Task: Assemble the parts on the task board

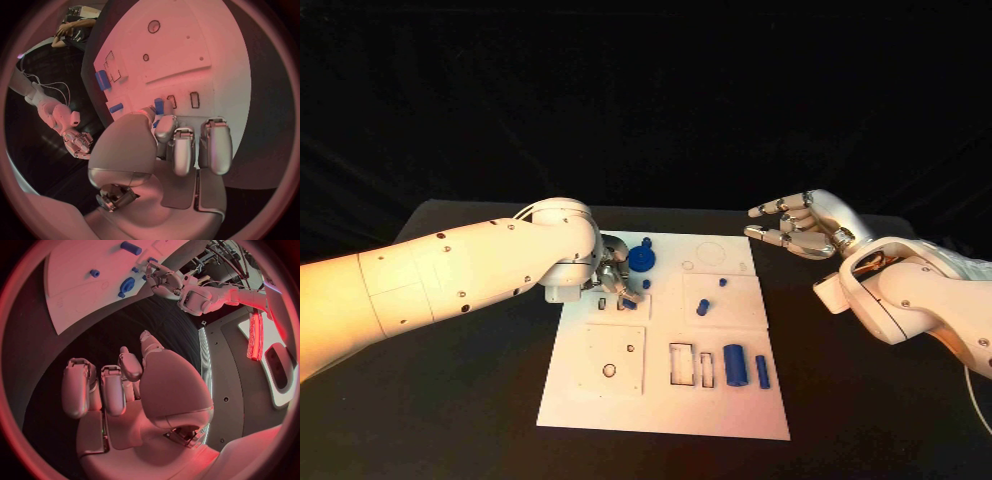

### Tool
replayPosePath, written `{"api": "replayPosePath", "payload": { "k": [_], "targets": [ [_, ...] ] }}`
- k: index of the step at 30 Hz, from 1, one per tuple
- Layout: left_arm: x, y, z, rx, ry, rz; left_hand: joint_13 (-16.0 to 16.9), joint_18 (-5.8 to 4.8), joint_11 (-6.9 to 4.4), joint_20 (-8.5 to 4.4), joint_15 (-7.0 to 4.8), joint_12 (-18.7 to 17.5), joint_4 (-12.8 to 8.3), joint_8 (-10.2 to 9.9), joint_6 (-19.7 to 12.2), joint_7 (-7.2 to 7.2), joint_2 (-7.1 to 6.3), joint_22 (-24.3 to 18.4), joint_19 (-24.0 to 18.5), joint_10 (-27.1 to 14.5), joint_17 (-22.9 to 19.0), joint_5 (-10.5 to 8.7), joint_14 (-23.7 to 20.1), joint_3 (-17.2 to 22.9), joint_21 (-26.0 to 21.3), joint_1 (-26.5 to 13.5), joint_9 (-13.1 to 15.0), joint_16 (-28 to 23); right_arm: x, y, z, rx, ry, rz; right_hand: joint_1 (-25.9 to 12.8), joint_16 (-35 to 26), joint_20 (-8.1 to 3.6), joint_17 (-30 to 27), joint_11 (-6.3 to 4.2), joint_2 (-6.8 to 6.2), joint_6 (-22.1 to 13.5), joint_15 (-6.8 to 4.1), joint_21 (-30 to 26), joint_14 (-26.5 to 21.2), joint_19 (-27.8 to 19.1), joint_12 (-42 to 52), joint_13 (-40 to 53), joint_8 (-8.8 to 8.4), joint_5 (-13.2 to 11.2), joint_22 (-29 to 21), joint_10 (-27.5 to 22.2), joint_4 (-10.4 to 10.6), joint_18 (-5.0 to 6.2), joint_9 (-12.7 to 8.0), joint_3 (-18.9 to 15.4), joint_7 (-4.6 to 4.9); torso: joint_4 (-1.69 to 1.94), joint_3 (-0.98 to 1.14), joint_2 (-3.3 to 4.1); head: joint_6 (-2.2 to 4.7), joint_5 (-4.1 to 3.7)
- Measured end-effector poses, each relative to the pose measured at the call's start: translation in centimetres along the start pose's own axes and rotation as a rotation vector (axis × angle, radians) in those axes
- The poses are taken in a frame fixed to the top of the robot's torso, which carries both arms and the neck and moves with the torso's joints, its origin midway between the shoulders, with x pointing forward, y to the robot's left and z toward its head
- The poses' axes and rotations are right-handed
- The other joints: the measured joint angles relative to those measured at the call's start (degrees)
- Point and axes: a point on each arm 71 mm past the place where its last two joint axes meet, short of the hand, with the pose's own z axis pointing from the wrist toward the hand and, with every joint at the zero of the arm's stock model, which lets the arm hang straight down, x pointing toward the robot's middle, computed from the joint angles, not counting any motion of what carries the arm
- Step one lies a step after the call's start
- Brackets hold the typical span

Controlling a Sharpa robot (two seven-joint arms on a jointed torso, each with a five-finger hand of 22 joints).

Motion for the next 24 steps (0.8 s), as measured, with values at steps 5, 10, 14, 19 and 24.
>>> {"api": "replayPosePath", "payload": {
  "k": [5, 10, 14, 19, 24],
  "targets": [
    [0.2, 0.1, -0.2, 0.006, 0.004, -0.010, -0.80, 0.00, 0.00, 0.00, 0.00, -0.08, -1.85, 0.63, 0.32, -0.09, -3.75, 0.00, 0.00, 0.00, 0.00, 0.00, 0.00, 7.94, -0.01, -3.57, 1.64, 0.00, 0.1, 0.0, 0.0, 0.002, 0.004, 0.001, 0.00, 0.00, 0.00, 0.00, 0.00, 0.00, 0.00, 0.00, 0.00, 0.00, 0.00, 0.00, -0.05, 0.00, 0.00, 0.00, 0.00, 0.00, 0.00, 0.00, 0.00, 0.00, 0.01, 0.00, 0.01, -0.10, -0.18],
    [0.3, 0.3, -0.7, 0.017, -0.003, -0.027, -0.86, 0.00, 0.20, 0.00, 0.00, -0.25, -2.05, 0.68, 0.41, -0.01, -4.48, 0.00, 0.01, 0.20, -0.01, 0.00, 0.00, 9.24, -0.01, -4.30, 2.24, 0.00, 0.1, -0.1, 0.0, 0.003, 0.007, 0.001, 0.00, 0.00, 0.00, -0.01, 0.01, 0.00, 0.00, 0.00, 0.00, 0.00, 0.00, 0.00, -0.13, 0.00, 0.00, -0.07, 0.01, 0.00, 0.00, 0.00, 0.00, 0.00, 0.08, 0.00, 0.01, -0.21, -0.34],
    [0.3, 0.8, -1.1, 0.022, -0.019, -0.047, -0.86, 0.00, 0.20, -0.01, 0.00, -0.26, -2.10, 0.68, 0.42, 0.00, -4.56, 0.00, 0.01, 0.20, -0.01, -0.05, 0.00, 9.30, -0.01, -4.40, 2.44, 0.00, 0.1, -0.1, 0.0, 0.004, 0.008, 0.001, 0.00, 0.00, 0.00, -0.01, 0.01, 0.00, 0.00, 0.00, 0.00, 0.00, 0.00, 0.00, -0.13, 0.00, 0.00, -0.07, 0.01, 0.00, 0.00, -0.01, 0.00, 0.00, 0.13, 0.03, 0.01, -0.29, -0.33],
    [0.3, 1.1, -1.6, 0.029, -0.049, -0.074, -0.67, 0.00, 0.21, -0.01, 0.00, -0.25, -2.50, 0.87, 0.42, 0.01, -4.95, 0.00, 0.01, 0.21, -0.01, -0.29, 0.00, 10.02, -0.01, -4.80, 2.59, 0.00, 0.2, -0.2, 0.0, 0.005, 0.009, 0.001, 0.00, 0.00, 0.00, -0.01, 0.01, 0.00, 0.00, 0.00, 0.00, 0.00, 0.00, 0.00, -0.18, 0.00, 0.00, -0.07, 0.01, 0.15, 0.00, -0.01, -0.15, 0.00, 0.15, 0.08, -0.01, -0.33, -0.16],
    [0.2, 1.7, -2.0, 0.029, -0.098, -0.098, -0.39, 0.00, 0.40, -0.01, 0.00, -0.25, -2.66, 0.89, 0.43, 0.02, -5.00, 0.00, 0.01, 0.40, -0.01, -0.32, 0.00, 10.18, -0.01, -4.86, 2.74, 0.00, 0.2, -0.2, 0.0, 0.006, 0.010, 0.001, 0.00, 0.00, 0.00, -0.01, 0.01, 0.00, 0.00, 0.00, -0.23, 0.00, 0.00, -0.24, -0.23, 0.00, 0.00, -0.12, 0.01, 0.16, 0.00, 0.00, -0.16, 0.00, 0.16, 0.10, -0.02, -0.34, 0.06]
  ]
}}
